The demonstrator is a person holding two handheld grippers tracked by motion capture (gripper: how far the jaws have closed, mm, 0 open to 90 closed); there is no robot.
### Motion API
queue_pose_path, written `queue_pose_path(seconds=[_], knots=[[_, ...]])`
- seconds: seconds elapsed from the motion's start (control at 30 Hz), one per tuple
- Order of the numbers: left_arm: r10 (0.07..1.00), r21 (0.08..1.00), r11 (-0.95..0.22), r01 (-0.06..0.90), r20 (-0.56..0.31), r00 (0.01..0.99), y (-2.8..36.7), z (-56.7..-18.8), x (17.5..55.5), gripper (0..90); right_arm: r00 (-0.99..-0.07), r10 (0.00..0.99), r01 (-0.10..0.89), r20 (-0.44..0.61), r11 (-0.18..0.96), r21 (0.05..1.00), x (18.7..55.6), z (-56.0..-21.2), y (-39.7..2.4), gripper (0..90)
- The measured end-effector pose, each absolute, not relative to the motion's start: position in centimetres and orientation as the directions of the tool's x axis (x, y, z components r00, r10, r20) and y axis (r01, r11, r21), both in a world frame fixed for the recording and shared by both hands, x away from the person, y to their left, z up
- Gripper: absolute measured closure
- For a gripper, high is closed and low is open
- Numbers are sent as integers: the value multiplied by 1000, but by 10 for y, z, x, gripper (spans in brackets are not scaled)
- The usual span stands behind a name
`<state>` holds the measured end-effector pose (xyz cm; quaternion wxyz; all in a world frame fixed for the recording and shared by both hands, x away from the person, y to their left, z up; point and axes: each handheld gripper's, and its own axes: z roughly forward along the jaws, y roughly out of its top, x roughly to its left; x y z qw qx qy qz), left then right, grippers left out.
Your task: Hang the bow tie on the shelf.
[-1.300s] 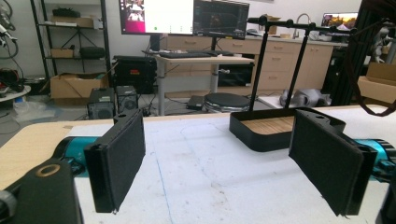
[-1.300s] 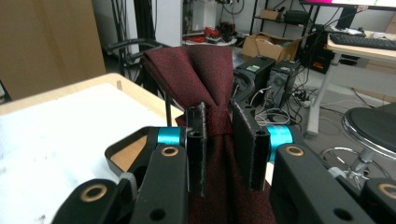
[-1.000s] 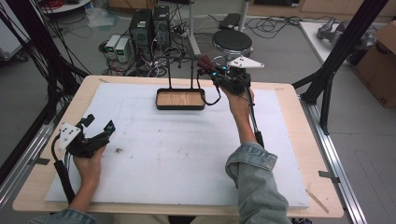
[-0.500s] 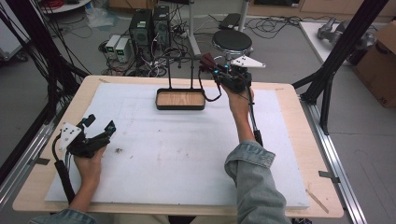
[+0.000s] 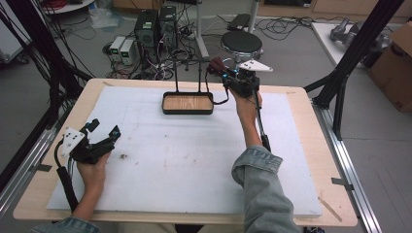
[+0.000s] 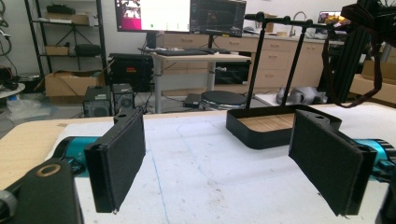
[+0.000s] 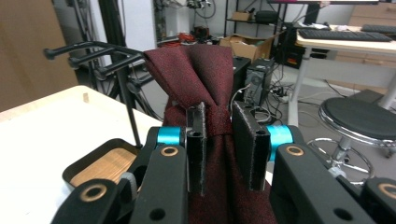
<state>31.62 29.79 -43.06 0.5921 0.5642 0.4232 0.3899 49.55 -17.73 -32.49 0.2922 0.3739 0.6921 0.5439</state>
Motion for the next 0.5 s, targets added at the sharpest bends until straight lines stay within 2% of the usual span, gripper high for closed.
queue_pose_path(seconds=[0.2, 0.5], knots=[[939, 998, 59, 16, -61, 339, 298, -431, 316, 189, -539, 842, 221, 1, 140, 965, 499, -331, -175, 753], [938, 998, 59, 19, -62, 341, 298, -431, 316, 189, -515, 852, 272, 95, 57, 961, 506, -340, -180, 747]])
